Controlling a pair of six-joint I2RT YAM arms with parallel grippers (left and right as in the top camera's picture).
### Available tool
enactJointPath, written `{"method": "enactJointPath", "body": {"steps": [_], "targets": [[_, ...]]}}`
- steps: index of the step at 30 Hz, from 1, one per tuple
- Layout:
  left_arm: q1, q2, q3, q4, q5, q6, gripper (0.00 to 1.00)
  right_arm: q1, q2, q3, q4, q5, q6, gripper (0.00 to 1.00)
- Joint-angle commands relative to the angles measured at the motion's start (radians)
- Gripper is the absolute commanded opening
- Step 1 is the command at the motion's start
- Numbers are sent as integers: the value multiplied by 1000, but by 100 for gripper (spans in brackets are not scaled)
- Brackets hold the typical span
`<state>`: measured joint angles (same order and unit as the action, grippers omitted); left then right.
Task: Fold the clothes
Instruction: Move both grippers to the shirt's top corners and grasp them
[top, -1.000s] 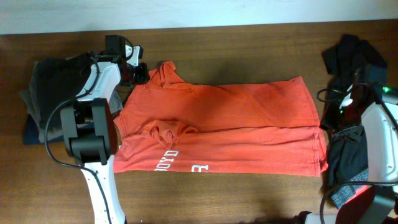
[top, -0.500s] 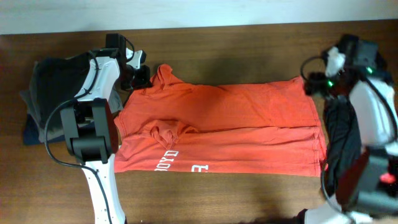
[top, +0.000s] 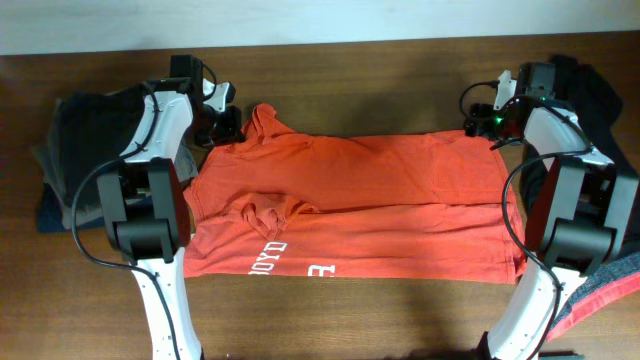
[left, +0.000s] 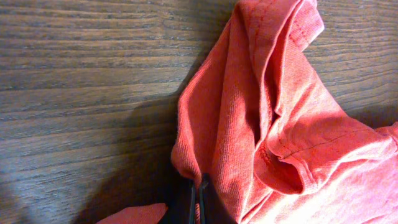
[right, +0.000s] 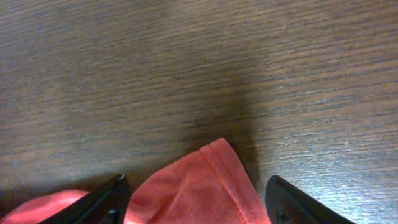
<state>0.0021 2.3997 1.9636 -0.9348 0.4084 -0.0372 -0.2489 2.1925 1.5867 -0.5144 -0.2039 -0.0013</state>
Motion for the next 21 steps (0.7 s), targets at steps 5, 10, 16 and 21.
{"method": "enactJointPath", "body": {"steps": [5,10,16,21], "targets": [[-6,13,14,-2,-20,12,1,-1,32,18,10,35,29,46],[-6,13,14,-5,-20,12,1,-1,43,18,10,55,30,37],[-6,13,14,-5,-23,12,1,0,60,18,26,85,45,25],[-6,13,14,-5,-23,12,1,0,60,18,43,85,67,10]]}}
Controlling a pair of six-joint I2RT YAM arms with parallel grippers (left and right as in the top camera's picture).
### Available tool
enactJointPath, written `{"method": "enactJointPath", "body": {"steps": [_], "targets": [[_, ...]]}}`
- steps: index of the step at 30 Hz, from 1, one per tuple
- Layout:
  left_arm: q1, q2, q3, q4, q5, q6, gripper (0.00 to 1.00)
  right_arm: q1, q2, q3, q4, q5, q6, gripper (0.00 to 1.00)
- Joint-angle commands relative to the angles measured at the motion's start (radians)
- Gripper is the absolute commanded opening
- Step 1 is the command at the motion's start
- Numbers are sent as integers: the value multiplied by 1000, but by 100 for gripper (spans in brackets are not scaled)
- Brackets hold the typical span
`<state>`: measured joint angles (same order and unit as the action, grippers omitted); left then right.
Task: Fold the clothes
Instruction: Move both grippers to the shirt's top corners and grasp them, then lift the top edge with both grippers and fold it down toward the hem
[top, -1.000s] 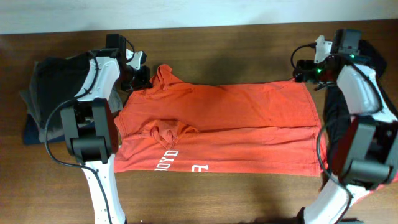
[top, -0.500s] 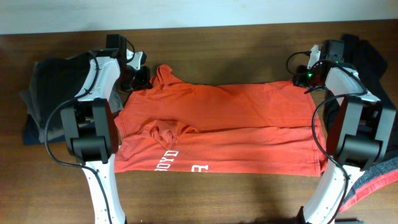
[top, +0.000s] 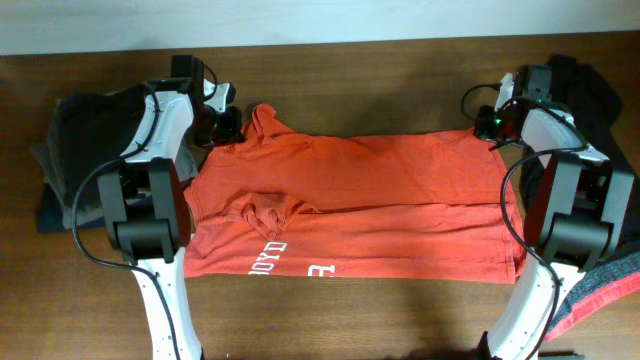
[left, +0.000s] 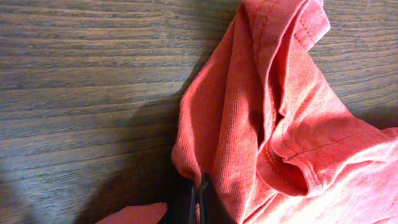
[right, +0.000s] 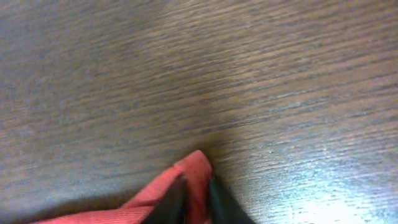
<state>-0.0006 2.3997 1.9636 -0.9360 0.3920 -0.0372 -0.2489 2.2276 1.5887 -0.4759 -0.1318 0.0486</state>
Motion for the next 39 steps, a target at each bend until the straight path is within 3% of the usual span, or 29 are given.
{"method": "enactJointPath", "body": {"steps": [1,11,16,23,27,29,39], "targets": [[-3,13,14,-4,-7,12,1,0,25,16,5,13,17,6],[-3,-50,18,-24,-7,32,0,-27,-76,19,-73,55,21,4],[-3,-148,18,-68,-37,31,0,-51,-201,21,-237,144,20,4],[-2,-261,18,-199,-131,31,0,-61,-311,21,-515,144,20,4],[-1,-277,18,-355,-146,31,0,-61,-315,21,-690,145,20,4],[-1,-277,18,-435,-220,31,0,-61,-315,21,-765,145,19,4],[-2,-280,16,-682,-336,31,1,-61,-315,19,-984,191,16,4]]}}
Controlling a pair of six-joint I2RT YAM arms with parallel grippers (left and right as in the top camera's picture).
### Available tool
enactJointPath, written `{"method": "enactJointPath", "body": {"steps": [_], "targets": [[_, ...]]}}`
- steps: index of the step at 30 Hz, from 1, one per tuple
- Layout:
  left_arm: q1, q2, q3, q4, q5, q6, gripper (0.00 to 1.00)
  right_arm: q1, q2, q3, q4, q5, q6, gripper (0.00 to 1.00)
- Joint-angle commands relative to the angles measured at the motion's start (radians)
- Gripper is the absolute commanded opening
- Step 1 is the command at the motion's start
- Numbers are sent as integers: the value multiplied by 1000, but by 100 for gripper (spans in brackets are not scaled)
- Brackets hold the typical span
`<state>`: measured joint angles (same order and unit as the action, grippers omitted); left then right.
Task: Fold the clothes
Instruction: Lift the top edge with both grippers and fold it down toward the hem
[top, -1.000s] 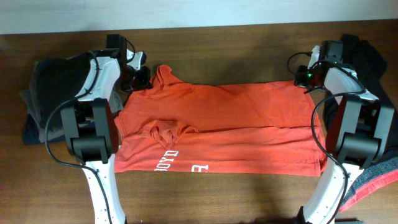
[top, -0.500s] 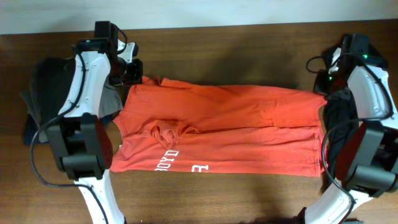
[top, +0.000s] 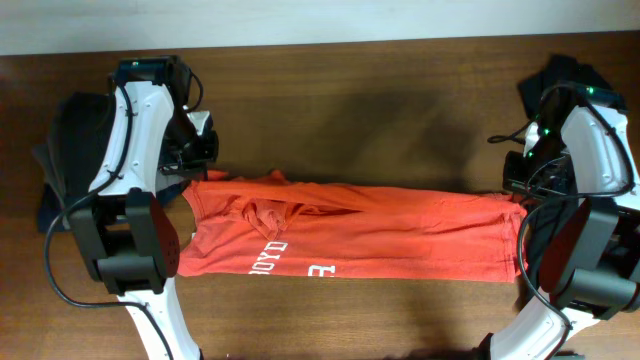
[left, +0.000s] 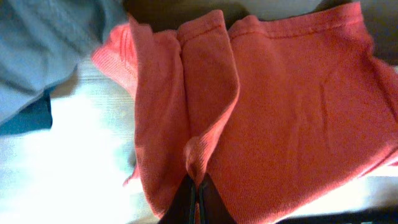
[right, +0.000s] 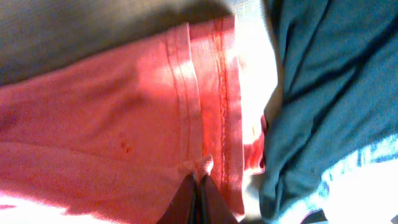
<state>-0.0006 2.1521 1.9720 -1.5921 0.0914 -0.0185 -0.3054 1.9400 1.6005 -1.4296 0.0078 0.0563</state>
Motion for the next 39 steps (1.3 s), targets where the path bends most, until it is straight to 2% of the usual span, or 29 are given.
{"method": "enactJointPath", "body": {"steps": [1,8,15,19,25,28,29,30,34,39], "targets": [[-2,-32,7,-32,-36,12,0,-5,-27,8,-40,57,8,4],[-16,-32,-17,-89,-35,12,1,-5,-27,-33,-55,80,9,4],[-99,-32,-192,-64,-37,13,1,-5,-27,-71,-30,80,8,4],[-119,-32,-292,-60,-100,-5,0,-5,-26,-99,-32,92,8,4],[-74,-32,-475,66,-261,-117,1,-5,-25,-162,-5,120,10,5],[-48,-32,-503,197,-297,-153,0,-5,-25,-168,11,164,43,5],[-47,-32,-504,245,-297,-153,0,-5,-25,-170,17,162,43,6],[-47,-32,-504,279,-296,-153,0,-5,-24,-171,21,163,43,12],[-47,-32,-504,297,-293,-153,1,-5,-24,-190,19,162,43,17],[-47,-32,-503,279,-264,-152,1,-5,-24,-206,24,157,58,18]]}}
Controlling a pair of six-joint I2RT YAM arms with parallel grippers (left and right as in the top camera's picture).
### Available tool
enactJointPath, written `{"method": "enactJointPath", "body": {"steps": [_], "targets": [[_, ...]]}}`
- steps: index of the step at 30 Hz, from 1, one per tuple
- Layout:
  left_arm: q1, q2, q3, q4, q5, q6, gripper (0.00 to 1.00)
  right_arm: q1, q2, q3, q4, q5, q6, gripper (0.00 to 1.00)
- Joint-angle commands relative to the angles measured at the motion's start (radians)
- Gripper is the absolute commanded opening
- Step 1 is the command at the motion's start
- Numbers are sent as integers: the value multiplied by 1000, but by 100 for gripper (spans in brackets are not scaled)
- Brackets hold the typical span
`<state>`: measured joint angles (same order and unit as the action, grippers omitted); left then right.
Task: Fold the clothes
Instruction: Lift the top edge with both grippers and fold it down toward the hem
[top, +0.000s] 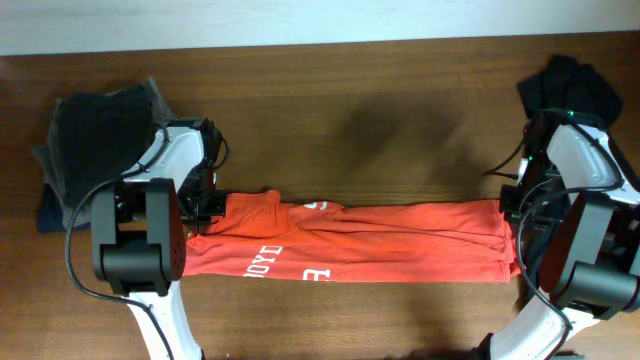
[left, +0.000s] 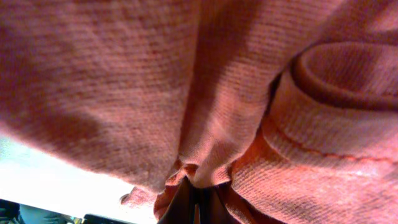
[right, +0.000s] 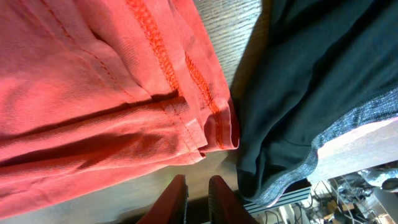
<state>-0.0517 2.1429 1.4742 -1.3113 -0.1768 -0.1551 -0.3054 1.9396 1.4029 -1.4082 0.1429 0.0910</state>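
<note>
The orange T-shirt (top: 380, 235) lies folded into a long narrow strip across the table, white lettering along its near edge. At the strip's left end, my left gripper (top: 212, 207) is shut on a bunch of the fabric. Orange cloth (left: 186, 74) fills the left wrist view down to the pinched jaws of that gripper (left: 196, 190). My right gripper (top: 510, 207) sits at the strip's right end. In the right wrist view it (right: 198, 190) is slightly open over bare wood, just off the shirt's hemmed edge (right: 205, 118), with nothing between its fingers.
A pile of dark clothes (top: 95, 130) lies at the table's back left. Another dark garment (top: 575, 85) lies at the back right, and reaches close beside the shirt's right end (right: 311, 93). Brown wooden tabletop (top: 350, 110) stretches behind the shirt.
The shirt's far edge, then held up over its middle by both grippers, now lies laid over the front half. The right gripper has let go. The left gripper is still shut on cloth.
The shirt lay spread wide, the left gripper shut on its far left corner and the right gripper open around the far right corner. Then the right gripper was shut on that corner. Then both held the far edge nearer the front. Now the shirt is a narrow folded strip.
</note>
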Motion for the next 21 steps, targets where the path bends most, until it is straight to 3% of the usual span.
{"method": "enactJointPath", "body": {"steps": [1,6,8,12,14,21], "targets": [[4,-23,-5,-16,23,-11,1,-5,-24,-8,3,3,23,18],[-12,-111,-5,-13,114,39,1,-2,-24,-8,18,-151,-55,17],[-18,-175,-5,3,137,48,6,-2,-24,-8,24,-202,-75,17],[-21,-306,-5,48,138,48,52,-2,-24,-8,48,-307,-133,17],[-21,-336,-5,60,151,47,65,-2,-24,-8,63,-316,-138,19],[-36,-333,-6,180,323,47,66,18,-24,-8,78,-320,-140,24]]}}
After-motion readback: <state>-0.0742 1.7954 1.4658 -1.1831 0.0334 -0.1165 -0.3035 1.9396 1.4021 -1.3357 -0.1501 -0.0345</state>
